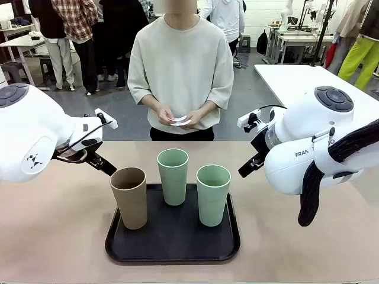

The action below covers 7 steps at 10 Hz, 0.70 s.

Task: Place coasters on the table and set cups on them.
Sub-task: Pick up one Reusable plastic cup and place it on a coaster set by the human.

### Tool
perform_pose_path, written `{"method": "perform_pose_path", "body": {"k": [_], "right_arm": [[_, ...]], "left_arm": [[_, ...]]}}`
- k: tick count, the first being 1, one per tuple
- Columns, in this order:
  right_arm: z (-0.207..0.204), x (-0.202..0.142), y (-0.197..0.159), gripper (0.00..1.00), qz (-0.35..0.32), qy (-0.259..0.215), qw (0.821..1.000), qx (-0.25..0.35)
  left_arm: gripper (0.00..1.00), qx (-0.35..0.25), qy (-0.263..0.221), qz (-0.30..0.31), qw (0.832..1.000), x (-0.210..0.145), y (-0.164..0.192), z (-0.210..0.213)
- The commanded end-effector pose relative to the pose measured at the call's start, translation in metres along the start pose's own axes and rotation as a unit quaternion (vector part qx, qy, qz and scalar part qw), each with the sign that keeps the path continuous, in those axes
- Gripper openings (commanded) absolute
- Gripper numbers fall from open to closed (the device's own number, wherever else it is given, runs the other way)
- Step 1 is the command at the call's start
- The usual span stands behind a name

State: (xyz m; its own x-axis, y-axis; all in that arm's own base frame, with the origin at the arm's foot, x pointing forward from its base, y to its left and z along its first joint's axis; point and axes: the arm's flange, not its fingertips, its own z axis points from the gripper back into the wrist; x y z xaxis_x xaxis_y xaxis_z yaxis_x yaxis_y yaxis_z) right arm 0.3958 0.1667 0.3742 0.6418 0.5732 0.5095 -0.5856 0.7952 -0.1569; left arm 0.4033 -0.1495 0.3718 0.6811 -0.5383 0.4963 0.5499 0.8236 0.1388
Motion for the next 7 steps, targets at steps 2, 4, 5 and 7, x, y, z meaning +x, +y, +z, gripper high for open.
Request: {"method": "perform_pose_path", "body": {"k": [2,4,5,7], "right_arm": [[0.0,0.0,0.0,1.0,0.0,0.0,1.0,0.0],[0.0,0.0,0.0,1.0,0.0,0.0,1.0,0.0],[0.0,0.0,0.0,1.0,0.0,0.0,1.0,0.0],[0.0,0.0,0.0,1.0,0.0,0.0,1.0,0.0]], "left_arm": [[1.0,0.0,0.0,0.0,1.0,0.0,-0.0001,0.0],[1.0,0.0,0.0,0.0,1.0,0.0,-0.0001,0.0],[1.0,0.0,0.0,0.0,1.0,0.0,-0.0001,0.0],[1.0,0.0,0.0,0.0,1.0,0.0,-0.0001,0.0]]}}
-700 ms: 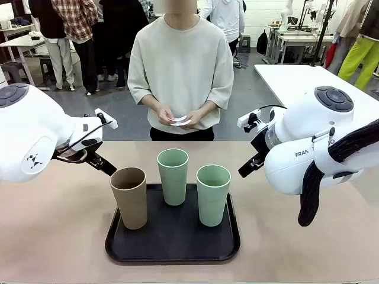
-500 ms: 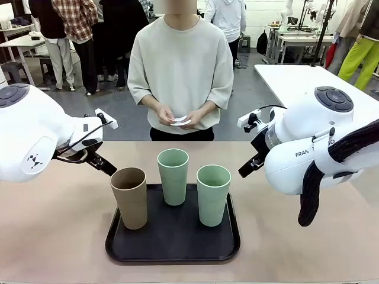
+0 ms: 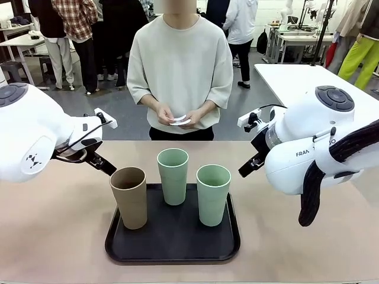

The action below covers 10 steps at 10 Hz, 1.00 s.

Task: Place coasters on the table and set cups on them.
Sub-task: Pick up one Reusable plastic cup and place it on a coaster set by the human.

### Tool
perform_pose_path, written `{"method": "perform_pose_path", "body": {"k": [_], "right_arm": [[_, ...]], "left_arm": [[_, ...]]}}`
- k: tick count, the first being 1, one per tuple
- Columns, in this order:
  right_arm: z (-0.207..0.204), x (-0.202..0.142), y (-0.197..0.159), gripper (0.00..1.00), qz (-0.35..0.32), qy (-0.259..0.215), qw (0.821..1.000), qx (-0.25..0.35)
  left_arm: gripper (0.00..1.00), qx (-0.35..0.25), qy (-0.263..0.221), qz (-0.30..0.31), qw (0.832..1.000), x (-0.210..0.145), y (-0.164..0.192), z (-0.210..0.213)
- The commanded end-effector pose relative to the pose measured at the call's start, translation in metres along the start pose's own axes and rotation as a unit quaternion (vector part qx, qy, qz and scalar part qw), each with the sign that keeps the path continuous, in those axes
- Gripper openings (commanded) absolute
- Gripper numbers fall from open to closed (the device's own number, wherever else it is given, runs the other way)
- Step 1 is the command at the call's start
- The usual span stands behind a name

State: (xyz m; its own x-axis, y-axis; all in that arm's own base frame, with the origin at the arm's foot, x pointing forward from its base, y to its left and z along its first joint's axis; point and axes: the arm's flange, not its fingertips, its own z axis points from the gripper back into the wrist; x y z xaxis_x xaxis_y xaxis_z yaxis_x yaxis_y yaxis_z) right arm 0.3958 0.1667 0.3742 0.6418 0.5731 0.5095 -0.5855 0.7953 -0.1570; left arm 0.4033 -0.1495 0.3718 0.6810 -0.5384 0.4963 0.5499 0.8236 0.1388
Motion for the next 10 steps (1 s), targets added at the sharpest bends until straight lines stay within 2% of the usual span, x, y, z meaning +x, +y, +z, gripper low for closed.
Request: {"method": "perform_pose_path", "body": {"k": [1,9,10], "right_arm": [[0.0,0.0,0.0,1.0,0.0,0.0,1.0,0.0],[0.0,0.0,0.0,1.0,0.0,0.0,1.0,0.0],[0.022,0.003,-0.003,1.0,0.01,0.021,1.0,-0.016]], "left_arm": [[1.0,0.0,0.0,0.0,1.0,0.0,0.0,0.0],[1.0,0.0,0.0,0.0,1.0,0.0,0.0,0.0],[1.0,0.032,0.006,-0.028,0.999,0.002,0.002,0.035]]}}
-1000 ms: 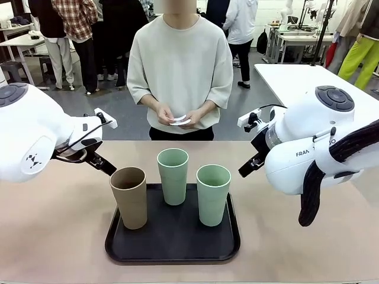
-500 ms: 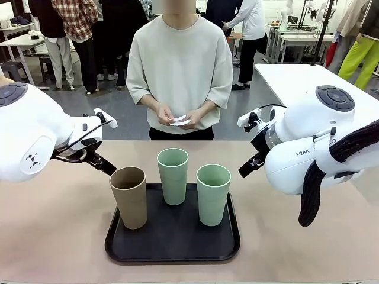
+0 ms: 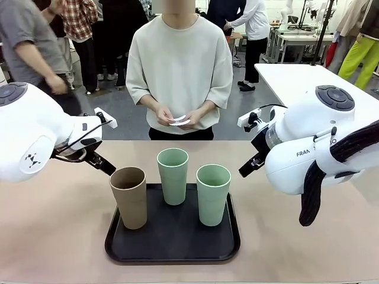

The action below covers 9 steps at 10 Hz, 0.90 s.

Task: Place coasters on the table and set cups on them.
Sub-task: Pick up one Reusable plastic cup and place it on a coaster set by the human.

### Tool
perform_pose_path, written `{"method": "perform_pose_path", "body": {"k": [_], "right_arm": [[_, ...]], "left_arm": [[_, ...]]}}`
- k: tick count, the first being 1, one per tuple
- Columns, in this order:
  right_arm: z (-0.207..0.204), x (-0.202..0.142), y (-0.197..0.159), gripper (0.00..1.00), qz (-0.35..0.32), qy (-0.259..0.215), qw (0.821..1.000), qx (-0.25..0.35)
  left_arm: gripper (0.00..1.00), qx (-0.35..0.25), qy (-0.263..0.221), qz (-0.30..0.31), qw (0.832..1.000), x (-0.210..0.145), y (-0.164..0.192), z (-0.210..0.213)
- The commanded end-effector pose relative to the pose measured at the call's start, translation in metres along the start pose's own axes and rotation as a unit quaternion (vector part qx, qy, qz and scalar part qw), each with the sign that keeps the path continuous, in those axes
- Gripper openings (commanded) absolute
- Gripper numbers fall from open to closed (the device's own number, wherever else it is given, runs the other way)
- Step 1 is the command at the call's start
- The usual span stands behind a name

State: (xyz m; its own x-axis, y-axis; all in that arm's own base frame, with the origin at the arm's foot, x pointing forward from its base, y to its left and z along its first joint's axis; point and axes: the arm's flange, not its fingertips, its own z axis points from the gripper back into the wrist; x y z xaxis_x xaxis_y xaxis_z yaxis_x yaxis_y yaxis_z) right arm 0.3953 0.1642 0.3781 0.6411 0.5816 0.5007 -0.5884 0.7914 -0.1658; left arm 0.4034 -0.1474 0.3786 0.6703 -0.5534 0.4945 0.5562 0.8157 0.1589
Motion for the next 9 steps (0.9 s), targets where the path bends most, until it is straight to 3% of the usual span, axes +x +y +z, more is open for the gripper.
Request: {"method": "perform_pose_path", "body": {"k": [1,3,4,6,8,9], "right_arm": [[0.042,0.001,-0.003,1.0,0.0,0.027,1.0,-0.013],[0.089,-0.019,-0.011,1.0,-0.015,0.082,0.996,-0.025],[0.105,-0.036,-0.004,1.0,-0.021,0.128,0.992,-0.008],[0.14,-0.07,0.019,1.0,-0.01,0.187,0.982,-0.024],[0.156,-0.107,0.037,1.0,-0.016,0.221,0.974,-0.048],[0.146,-0.102,0.031,1.0,-0.014,0.203,0.975,-0.085]], "left_arm": [[1.0,0.034,0.018,-0.022,0.999,0.0,0.006,0.059],[1.0,0.018,0.053,-0.024,0.998,-0.014,0.016,0.126],[1.0,-0.033,0.111,-0.026,0.993,-0.029,0.01,0.153],[1.0,-0.075,0.186,-0.034,0.979,-0.055,-0.003,0.178],[1.0,-0.083,0.204,-0.023,0.975,-0.083,-0.019,0.175],[1.0,-0.036,0.179,-0.017,0.983,-0.078,-0.017,0.163]]}}
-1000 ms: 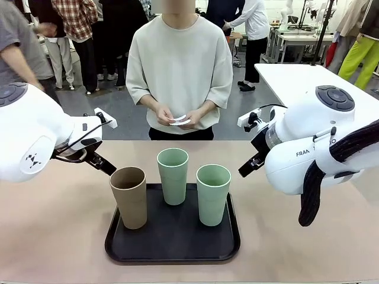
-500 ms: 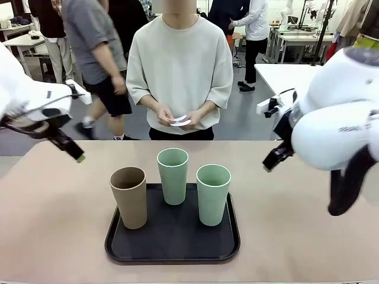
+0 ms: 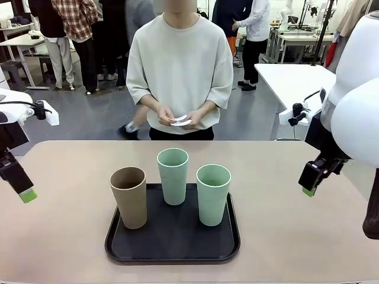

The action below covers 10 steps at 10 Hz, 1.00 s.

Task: Place coasters on the table and set cups on them.
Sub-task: Pick up one Reusable plastic cup and place it on a coaster set by the human.

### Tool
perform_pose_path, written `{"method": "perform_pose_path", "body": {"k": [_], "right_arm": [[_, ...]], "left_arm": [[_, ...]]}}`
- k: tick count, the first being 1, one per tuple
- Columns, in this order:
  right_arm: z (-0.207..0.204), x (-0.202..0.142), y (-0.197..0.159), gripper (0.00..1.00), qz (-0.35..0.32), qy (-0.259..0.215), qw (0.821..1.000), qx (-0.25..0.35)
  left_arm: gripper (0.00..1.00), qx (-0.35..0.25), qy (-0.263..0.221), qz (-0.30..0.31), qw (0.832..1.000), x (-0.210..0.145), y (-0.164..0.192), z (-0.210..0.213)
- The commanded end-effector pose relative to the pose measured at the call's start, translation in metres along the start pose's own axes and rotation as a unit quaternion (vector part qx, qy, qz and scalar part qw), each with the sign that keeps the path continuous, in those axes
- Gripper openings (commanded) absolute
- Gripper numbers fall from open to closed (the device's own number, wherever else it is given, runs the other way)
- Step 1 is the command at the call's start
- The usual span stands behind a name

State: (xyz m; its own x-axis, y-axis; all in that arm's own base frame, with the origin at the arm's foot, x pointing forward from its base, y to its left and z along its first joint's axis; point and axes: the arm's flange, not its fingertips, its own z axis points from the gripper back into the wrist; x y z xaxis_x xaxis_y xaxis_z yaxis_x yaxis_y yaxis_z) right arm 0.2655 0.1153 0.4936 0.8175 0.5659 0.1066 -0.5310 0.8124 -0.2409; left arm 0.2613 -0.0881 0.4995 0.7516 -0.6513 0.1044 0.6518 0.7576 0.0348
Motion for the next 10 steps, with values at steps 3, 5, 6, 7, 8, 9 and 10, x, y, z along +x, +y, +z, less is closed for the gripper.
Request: {"method": "perform_pose_path", "body": {"k": [3,5,6,7,8,9,10], "right_arm": [[0.001,-0.001,0.0,1.0,0.0,-0.001,1.0,0.0],[-0.018,0.007,-0.065,1.0,-0.078,-0.071,0.959,0.264],[-0.026,-0.006,-0.097,1.0,-0.14,-0.105,0.92,0.351],[-0.036,-0.02,-0.128,1.0,-0.187,-0.13,0.889,0.397],[-0.047,-0.033,-0.156,1.0,-0.23,-0.15,0.859,0.433],[-0.058,-0.05,-0.181,1.0,-0.263,-0.165,0.831,0.462],[-0.066,-0.072,-0.194,1.0,-0.294,-0.175,0.809,0.477]], "left_arm": [[1.0,0.001,0.001,0.0,1.0,0.0,0.0,0.0],[1.0,-0.247,-0.133,0.01,0.96,0.007,0.056,-0.018],[1.0,-0.353,-0.193,0.045,0.914,-0.009,0.083,-0.015],[1.0,-0.407,-0.233,0.079,0.88,-0.018,0.109,-0.023],[1.0,-0.439,-0.257,0.108,0.854,-0.026,0.134,-0.028],[1.0,-0.448,-0.261,0.131,0.845,-0.036,0.151,-0.034],[1.0,-0.444,-0.251,0.166,0.844,-0.053,0.157,-0.033]]}}
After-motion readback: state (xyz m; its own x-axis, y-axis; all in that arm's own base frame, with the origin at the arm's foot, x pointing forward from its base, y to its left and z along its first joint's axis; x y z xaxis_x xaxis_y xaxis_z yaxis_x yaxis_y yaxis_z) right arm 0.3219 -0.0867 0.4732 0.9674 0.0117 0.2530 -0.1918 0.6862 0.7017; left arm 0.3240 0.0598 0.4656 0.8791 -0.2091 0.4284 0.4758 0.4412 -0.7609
